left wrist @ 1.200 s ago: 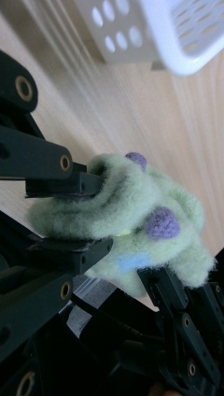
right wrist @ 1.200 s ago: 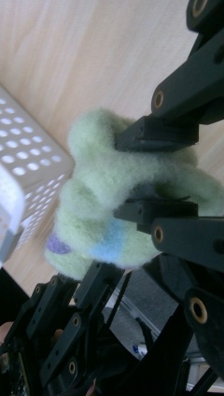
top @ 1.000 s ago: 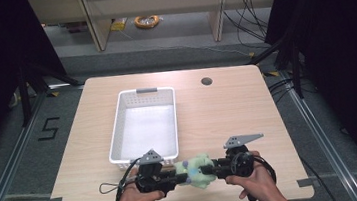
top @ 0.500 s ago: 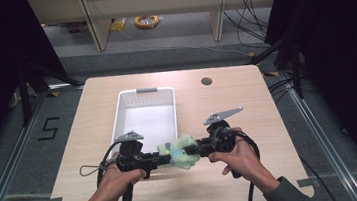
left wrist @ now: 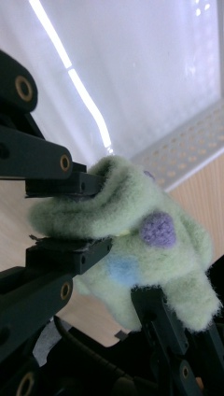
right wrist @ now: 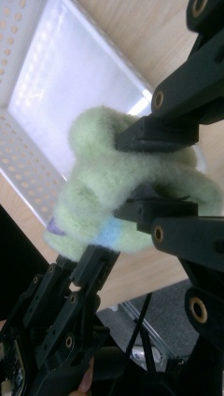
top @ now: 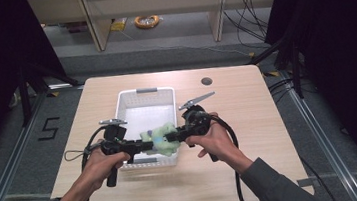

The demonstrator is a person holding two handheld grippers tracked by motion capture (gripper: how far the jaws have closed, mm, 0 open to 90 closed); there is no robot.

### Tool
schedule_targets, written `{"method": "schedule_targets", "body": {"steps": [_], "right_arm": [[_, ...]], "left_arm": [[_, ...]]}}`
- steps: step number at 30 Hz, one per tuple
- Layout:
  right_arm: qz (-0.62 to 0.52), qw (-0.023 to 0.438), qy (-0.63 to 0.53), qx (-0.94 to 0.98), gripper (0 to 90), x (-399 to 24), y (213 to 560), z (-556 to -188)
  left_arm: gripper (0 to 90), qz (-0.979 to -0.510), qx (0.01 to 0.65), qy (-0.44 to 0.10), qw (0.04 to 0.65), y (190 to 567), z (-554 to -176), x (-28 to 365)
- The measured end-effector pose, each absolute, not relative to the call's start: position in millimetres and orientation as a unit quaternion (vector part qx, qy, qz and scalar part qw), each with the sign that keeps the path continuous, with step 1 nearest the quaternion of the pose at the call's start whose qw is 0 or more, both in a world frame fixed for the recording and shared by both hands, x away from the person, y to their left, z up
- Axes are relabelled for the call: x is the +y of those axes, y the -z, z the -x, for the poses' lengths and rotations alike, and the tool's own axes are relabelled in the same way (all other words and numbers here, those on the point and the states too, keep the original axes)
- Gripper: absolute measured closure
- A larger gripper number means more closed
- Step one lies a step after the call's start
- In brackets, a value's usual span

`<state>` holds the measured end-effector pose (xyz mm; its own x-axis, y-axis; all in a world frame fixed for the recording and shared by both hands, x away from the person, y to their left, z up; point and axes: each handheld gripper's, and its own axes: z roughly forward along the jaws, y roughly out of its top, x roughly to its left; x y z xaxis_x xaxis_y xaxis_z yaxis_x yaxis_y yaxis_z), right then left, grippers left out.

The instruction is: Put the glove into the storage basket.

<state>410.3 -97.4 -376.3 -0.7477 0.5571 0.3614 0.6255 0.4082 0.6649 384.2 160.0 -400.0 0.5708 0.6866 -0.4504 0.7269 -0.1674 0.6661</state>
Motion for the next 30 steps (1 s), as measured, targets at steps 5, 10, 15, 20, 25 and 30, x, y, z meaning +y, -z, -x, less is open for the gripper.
{"method": "schedule_targets", "body": {"steps": [5,10,15,20,25,30], "right_arm": [[0.362,0.049,0.406,-0.837,70.3,-81,384,-423],[0.373,0.053,0.398,-0.836,70.3,-66,396,-436],[0.38,0.054,0.383,-0.84,70.2,-52,408,-444],[0.395,0.059,0.362,-0.842,70.1,-43,422,-451],[0.399,0.062,0.354,-0.844,69.9,-36,432,-453],[0.402,0.059,0.339,-0.849,69.3,-32,437,-454]], "left_arm": [[71.5,-0.761,0.48,0.024,0.436,407,-398,172],[71.5,-0.761,0.492,0.021,0.422,415,-405,181],[71.4,-0.766,0.503,0.019,0.4,427,-414,187],[71.3,-0.773,0.509,0.015,0.378,438,-419,191],[71.2,-0.775,0.512,0.025,0.368,446,-423,192],[71.4,-0.784,0.509,0.017,0.355,448,-425,191]]}}
